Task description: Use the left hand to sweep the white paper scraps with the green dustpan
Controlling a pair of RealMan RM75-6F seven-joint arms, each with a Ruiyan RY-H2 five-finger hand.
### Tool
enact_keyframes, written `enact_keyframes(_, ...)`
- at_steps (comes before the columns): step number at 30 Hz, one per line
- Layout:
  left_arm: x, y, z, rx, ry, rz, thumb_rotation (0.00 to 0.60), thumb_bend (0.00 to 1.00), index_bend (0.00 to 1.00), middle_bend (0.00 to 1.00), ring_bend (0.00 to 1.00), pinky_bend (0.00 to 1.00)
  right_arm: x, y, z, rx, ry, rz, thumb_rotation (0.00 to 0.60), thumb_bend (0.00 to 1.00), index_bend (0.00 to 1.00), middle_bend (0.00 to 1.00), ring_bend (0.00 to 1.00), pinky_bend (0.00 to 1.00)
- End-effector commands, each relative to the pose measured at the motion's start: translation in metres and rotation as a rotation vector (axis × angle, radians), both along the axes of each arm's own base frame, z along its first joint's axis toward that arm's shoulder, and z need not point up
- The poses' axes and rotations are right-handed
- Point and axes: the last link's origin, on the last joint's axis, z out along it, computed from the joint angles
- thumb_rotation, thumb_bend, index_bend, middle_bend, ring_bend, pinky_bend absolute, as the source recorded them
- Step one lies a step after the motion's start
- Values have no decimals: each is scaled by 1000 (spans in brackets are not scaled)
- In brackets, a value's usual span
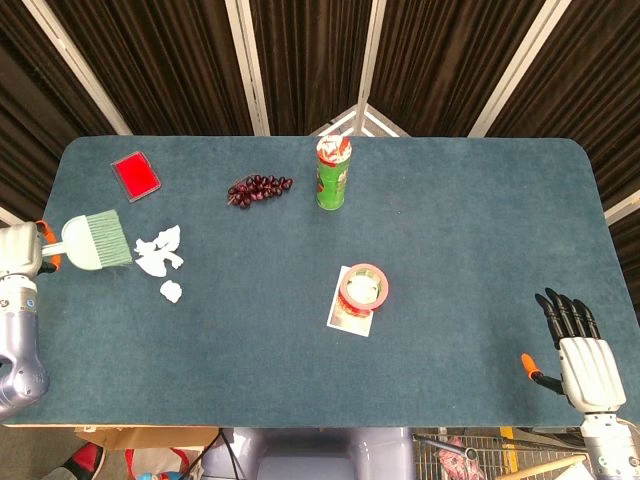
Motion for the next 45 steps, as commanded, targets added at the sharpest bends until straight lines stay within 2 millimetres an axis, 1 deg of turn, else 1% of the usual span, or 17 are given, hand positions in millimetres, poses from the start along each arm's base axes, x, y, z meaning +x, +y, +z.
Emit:
enact_keyframes(1, 30, -6, -8, -38, -86, -113, 600, 723, 734, 1000, 1000, 1000, 0, 0, 0, 0, -1, 0, 600, 322, 0, 0, 0, 1)
enact_keyframes(4, 50, -19, -31, -129, -99, -184, 600, 723, 735, 1000, 1000, 1000, 0, -1, 0, -2, 0, -1, 600, 322, 0, 0, 0, 1)
enact_keyframes(5, 53, -21, -36, -145, -103, -194, 600, 723, 735, 1000, 1000, 1000, 0, -1, 0, -3, -1, -1, 600, 322, 0, 0, 0, 2)
enact_keyframes(8, 68, -37, -63, -263, -109, -244, 600, 723, 734, 1000, 1000, 1000, -1, -1, 1, -4, -2, -4, 600, 322, 0, 0, 0, 2)
enact_keyframes(11, 72, -48, -78, -342, -62, -267, 600, 723, 735, 1000, 1000, 1000, -2, -1, 2, -6, -3, -5, 600, 322, 0, 0, 0, 2)
enact_keyframes(14, 71, -54, -85, -373, -34, -272, 600, 723, 735, 1000, 1000, 1000, -2, -1, 2, -7, -4, -8, 600, 322, 0, 0, 0, 2)
enact_keyframes(18, 61, -57, -87, -390, -3, -246, 600, 723, 735, 1000, 1000, 1000, -1, 0, 2, -5, -5, -5, 600, 322, 0, 0, 0, 2)
enact_keyframes(22, 48, -53, -91, -378, -5, -201, 600, 723, 736, 1000, 1000, 1000, -1, 0, 0, 3, 4, -3, 600, 322, 0, 0, 0, 2)
enact_keyframes(25, 38, -44, -91, -347, 18, -178, 600, 723, 738, 1000, 1000, 1000, 0, 0, -1, 6, 8, -4, 600, 322, 0, 0, 0, 2)
enact_keyframes(29, 25, -31, -78, -285, 56, -149, 600, 723, 738, 1000, 1000, 1000, 1, 1, -2, 4, 15, -3, 600, 322, 0, 0, 0, 1)
enact_keyframes(32, 12, -22, -58, -237, 99, -112, 600, 723, 738, 1000, 1000, 1000, 0, 2, -3, 2, 26, -2, 600, 322, 0, 0, 0, 1)
enact_keyframes(33, 7, -19, -48, -210, 111, -98, 600, 723, 738, 1000, 1000, 1000, 1, 2, -3, 3, 25, -3, 600, 322, 0, 0, 0, 2)
enact_keyframes(35, 0, -16, -34, -163, 101, -76, 600, 723, 738, 1000, 1000, 1000, 1, 2, -3, 3, 29, -4, 600, 322, 0, 0, 0, 1)
enact_keyframes(37, -5, -14, -15, -98, 69, -60, 600, 723, 738, 1000, 1000, 1000, 1, 2, -3, 1, 30, -2, 600, 322, 0, 0, 0, 1)
enact_keyframes(41, -4, -16, 11, -17, -5, -74, 600, 724, 737, 1000, 1000, 1000, 3, 2, -4, -2, 37, 6, 600, 322, 0, 0, 0, 1)
enact_keyframes(45, 9, -26, 27, 22, -96, -136, 600, 723, 736, 1000, 1000, 1000, 3, 2, -4, -4, 46, 10, 600, 322, 0, 0, 0, 2)
